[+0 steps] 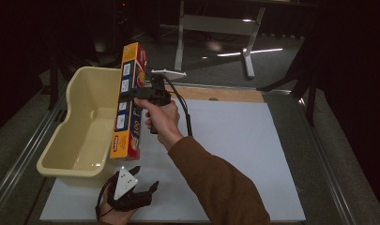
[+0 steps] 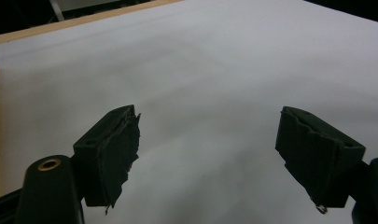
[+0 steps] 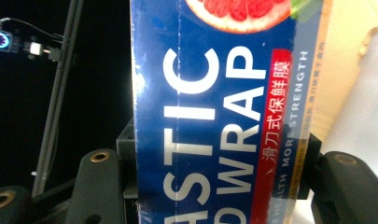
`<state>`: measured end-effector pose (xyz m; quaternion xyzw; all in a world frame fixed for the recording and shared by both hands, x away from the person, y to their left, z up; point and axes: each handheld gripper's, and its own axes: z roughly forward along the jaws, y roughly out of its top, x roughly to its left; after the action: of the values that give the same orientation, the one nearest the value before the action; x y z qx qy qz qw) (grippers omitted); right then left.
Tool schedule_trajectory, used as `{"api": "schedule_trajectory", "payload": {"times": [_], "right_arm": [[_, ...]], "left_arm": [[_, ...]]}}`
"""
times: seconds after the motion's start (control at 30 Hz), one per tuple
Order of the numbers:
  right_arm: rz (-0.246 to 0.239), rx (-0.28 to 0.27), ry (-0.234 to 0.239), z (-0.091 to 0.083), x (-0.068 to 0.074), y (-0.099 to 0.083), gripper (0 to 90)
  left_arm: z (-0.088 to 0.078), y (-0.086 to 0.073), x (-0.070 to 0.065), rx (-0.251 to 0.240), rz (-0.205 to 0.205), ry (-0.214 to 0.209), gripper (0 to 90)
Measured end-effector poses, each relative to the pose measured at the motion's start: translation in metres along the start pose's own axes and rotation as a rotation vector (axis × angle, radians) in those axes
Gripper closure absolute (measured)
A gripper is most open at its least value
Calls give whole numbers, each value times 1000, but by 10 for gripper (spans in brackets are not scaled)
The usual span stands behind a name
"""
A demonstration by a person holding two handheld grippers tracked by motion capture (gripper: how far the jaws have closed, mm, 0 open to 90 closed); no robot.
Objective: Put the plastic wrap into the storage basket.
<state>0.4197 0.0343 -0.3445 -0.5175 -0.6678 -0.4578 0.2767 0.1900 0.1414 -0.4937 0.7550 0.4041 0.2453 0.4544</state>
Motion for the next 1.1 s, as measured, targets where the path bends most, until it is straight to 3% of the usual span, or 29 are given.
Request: {"api": "schedule_trajectory", "payload": {"times": [0.43, 1.1], "right_arm": [[21, -13, 28, 16, 6, -4, 407], [40, 24, 45, 53, 15, -13, 407]], "left_arm": [[0, 0, -1, -4, -3, -8, 210], [-2, -1, 1, -16, -8, -16, 210]]}}
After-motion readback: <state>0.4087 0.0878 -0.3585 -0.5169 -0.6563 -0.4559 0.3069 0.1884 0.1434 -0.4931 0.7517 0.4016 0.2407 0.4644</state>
